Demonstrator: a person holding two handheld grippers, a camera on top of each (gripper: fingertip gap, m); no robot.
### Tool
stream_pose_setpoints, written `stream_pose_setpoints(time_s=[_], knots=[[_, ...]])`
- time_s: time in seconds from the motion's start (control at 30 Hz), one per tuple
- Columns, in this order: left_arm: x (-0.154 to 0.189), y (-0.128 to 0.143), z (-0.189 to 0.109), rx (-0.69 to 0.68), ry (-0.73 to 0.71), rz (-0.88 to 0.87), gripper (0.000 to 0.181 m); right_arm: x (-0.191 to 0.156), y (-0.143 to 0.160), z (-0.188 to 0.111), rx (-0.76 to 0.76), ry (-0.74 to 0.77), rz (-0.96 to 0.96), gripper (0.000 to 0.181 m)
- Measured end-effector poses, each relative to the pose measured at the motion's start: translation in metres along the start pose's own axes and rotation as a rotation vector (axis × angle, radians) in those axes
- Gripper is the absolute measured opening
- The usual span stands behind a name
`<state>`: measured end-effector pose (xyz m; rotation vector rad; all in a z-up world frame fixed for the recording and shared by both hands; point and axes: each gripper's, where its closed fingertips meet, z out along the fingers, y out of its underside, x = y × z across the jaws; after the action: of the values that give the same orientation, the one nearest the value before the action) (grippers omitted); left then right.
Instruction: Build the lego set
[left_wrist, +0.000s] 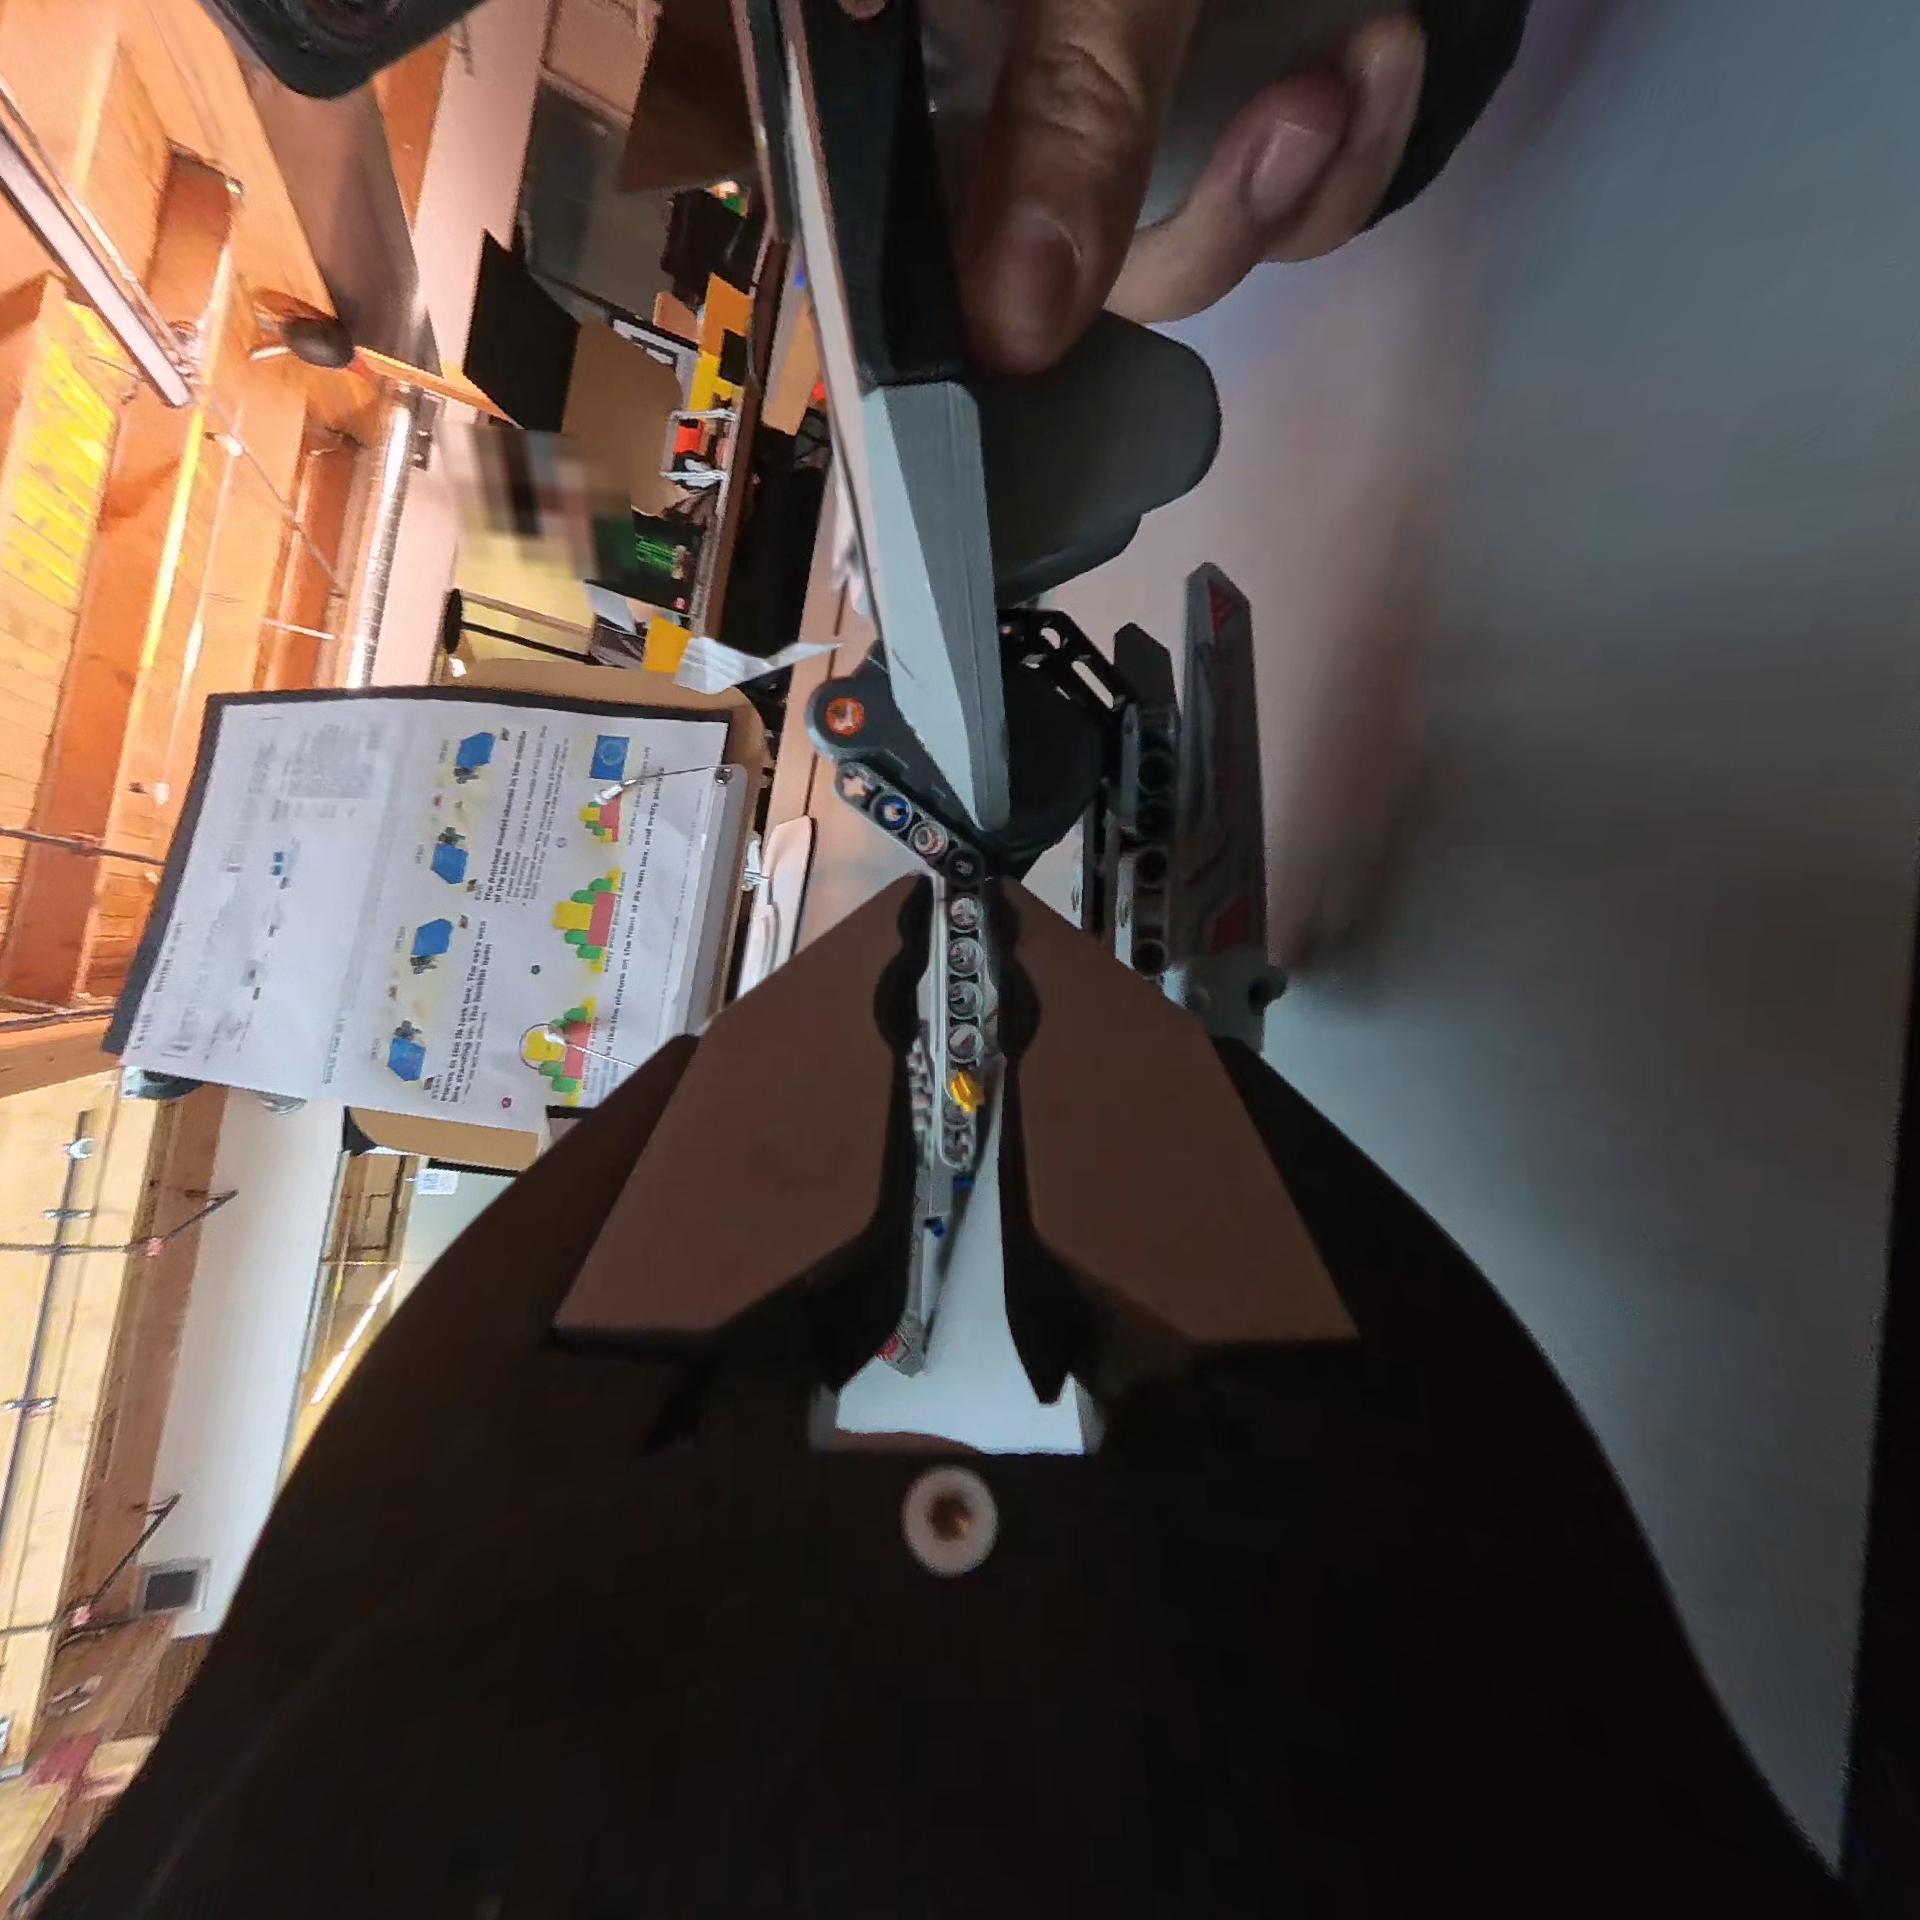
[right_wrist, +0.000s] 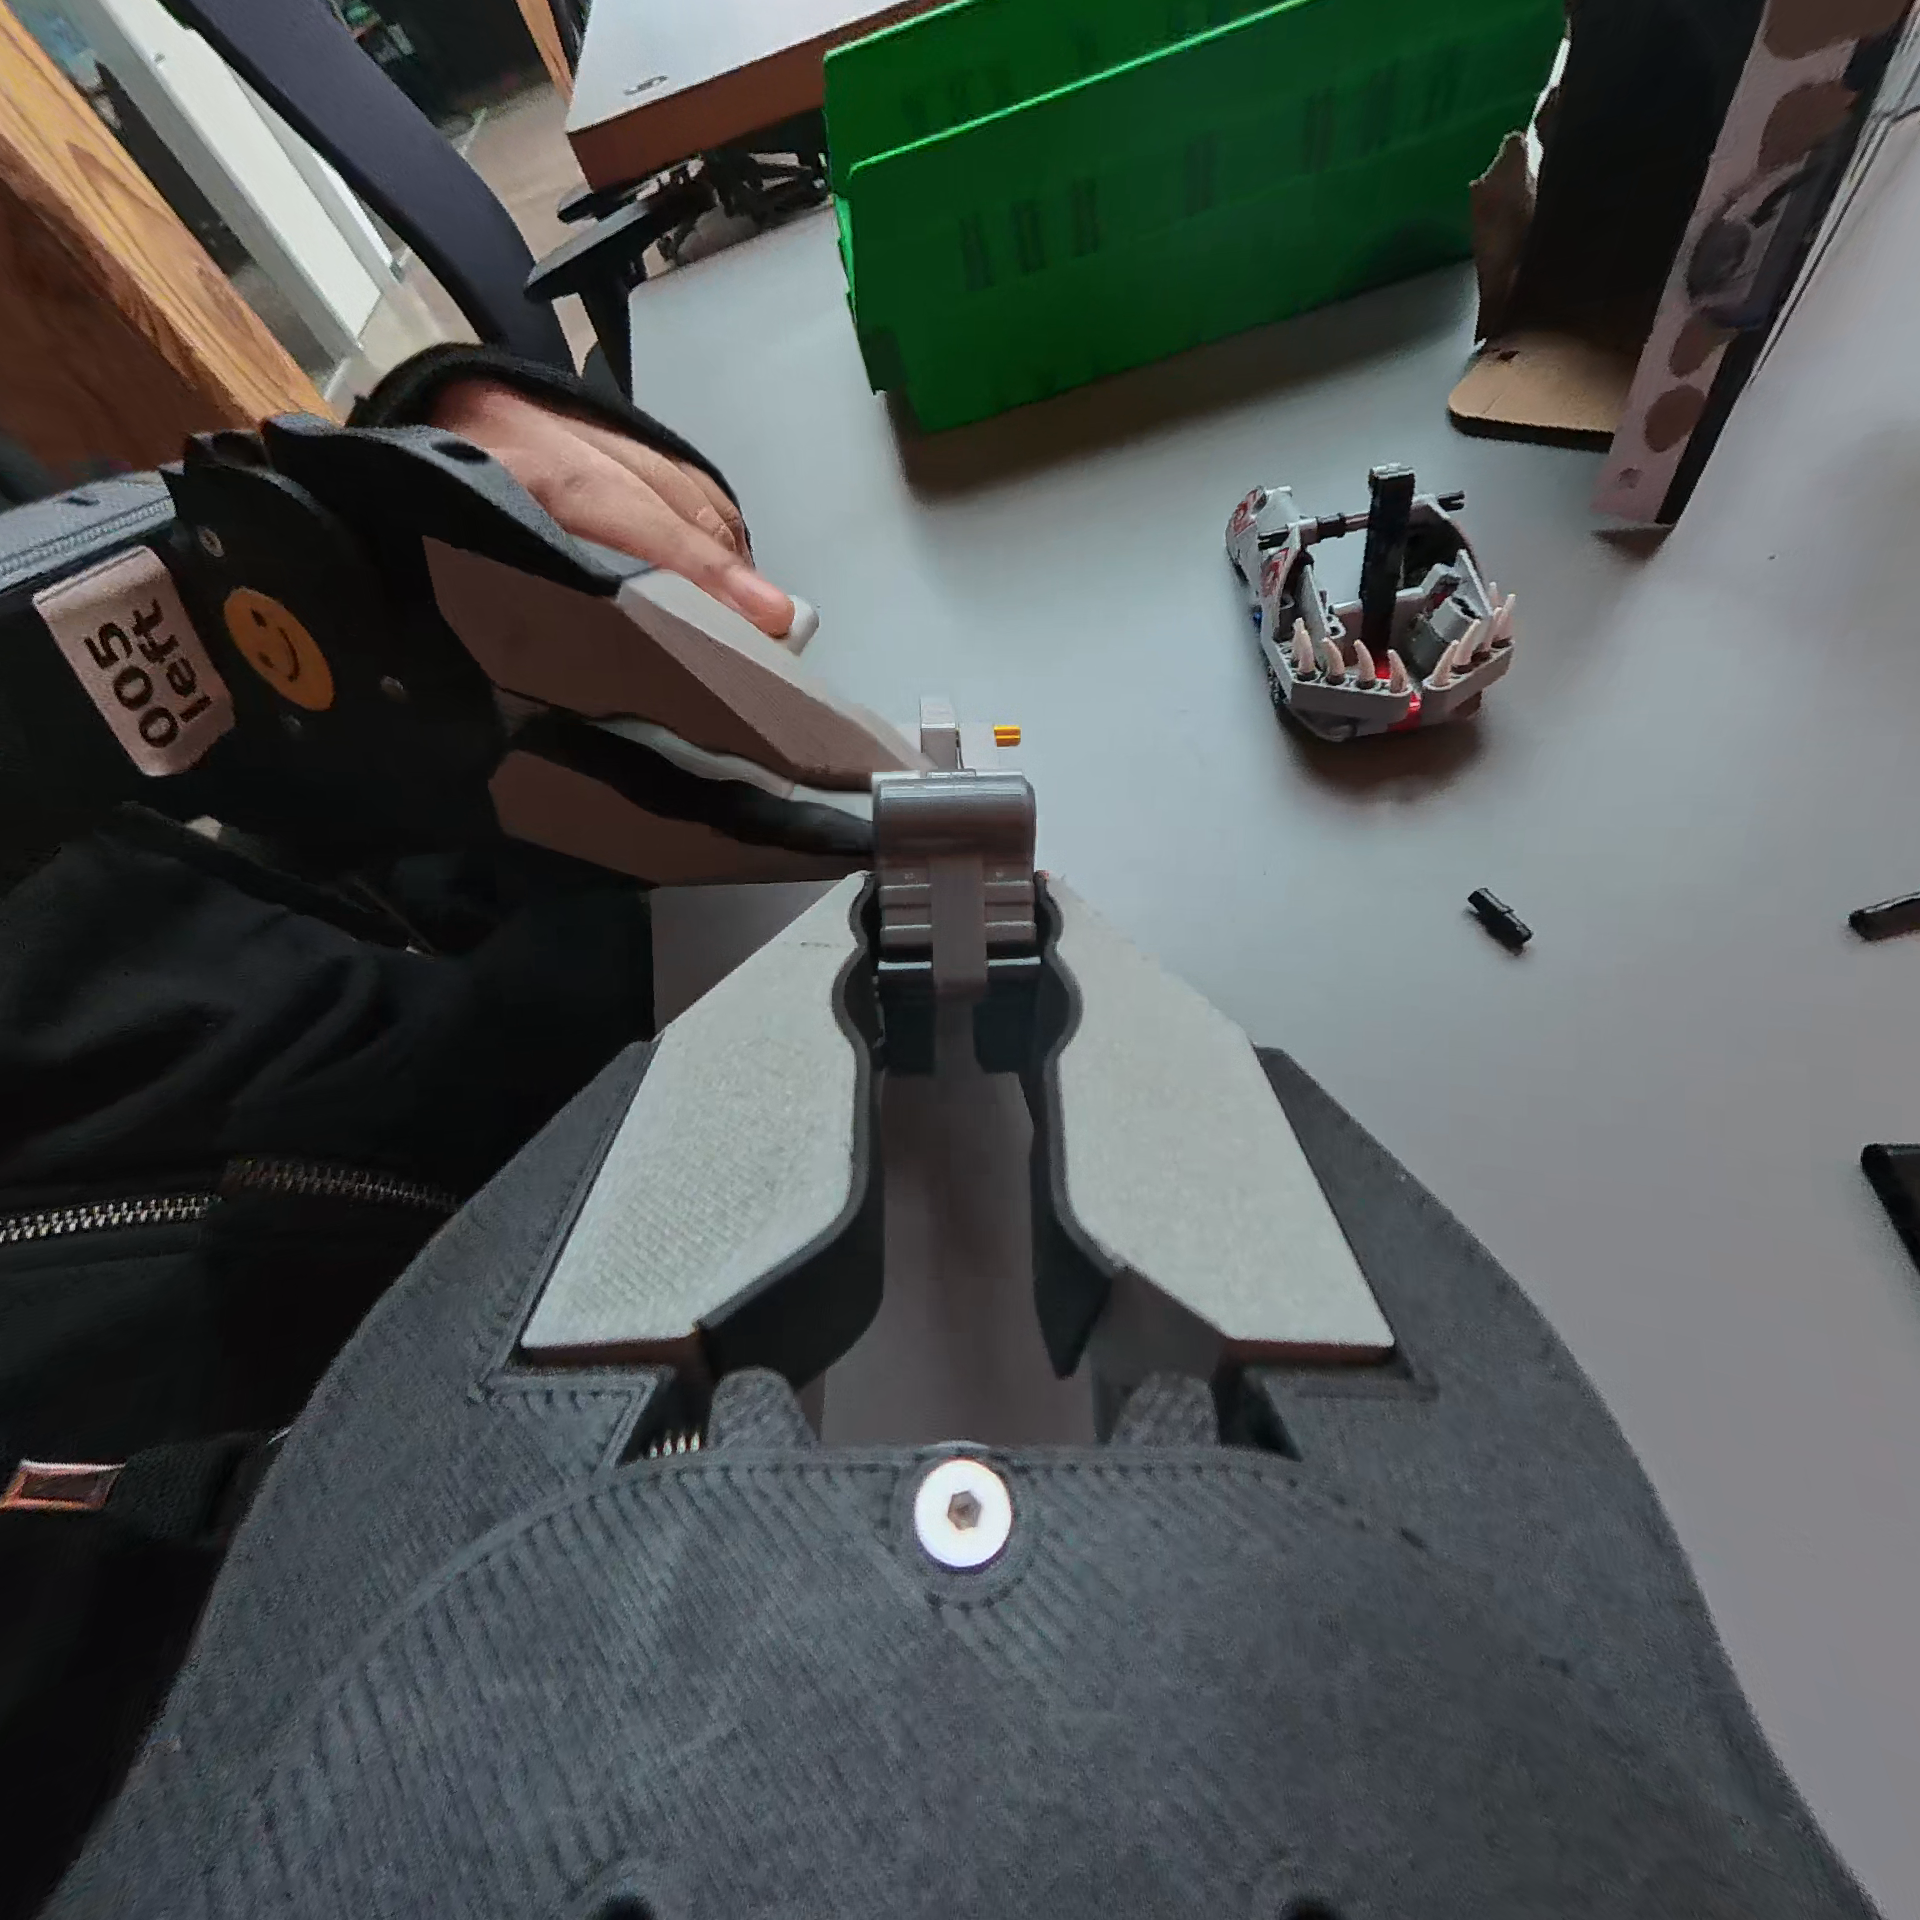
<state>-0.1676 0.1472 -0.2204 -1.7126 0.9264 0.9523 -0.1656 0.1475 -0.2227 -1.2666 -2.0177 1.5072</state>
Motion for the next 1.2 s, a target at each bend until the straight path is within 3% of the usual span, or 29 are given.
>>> stream_pose_setpoints(time_s=[0.07, 0.23, 0.47, 0.63, 1.07, 1.2], knots=[[-0.003, -0.001, -0.001, -0.004, -0.017, -0.027, 0.016, -0.001, 0.001, -0.001, -0.001, 0.004, -0.032, 0.024], [0.002, 0.015, 0.000, -0.076, 0.041, -0.111, 0.009, 0.002, 0.000, -0.002, 0.028, 0.056, -0.103, 0.024], [0.002, 0.011, 0.007, -0.067, 0.006, -0.041, 0.007, 0.002, -0.002, -0.002, 0.044, 0.058, -0.140, 0.024], [-0.002, 0.006, -0.002, 0.020, -0.060, 0.106, 0.003, 0.000, -0.003, 0.000, 0.068, 0.029, -0.069, 0.025], [0.005, 0.012, -0.012, 0.115, -0.043, 0.169, 0.003, -0.004, 0.000, 0.011, 0.077, 0.008, -0.097, 0.024], [0.005, 0.013, -0.013, 0.120, -0.046, 0.156, 0.003, -0.004, -0.001, 0.011, 0.070, 0.067, -0.162, 0.025]])
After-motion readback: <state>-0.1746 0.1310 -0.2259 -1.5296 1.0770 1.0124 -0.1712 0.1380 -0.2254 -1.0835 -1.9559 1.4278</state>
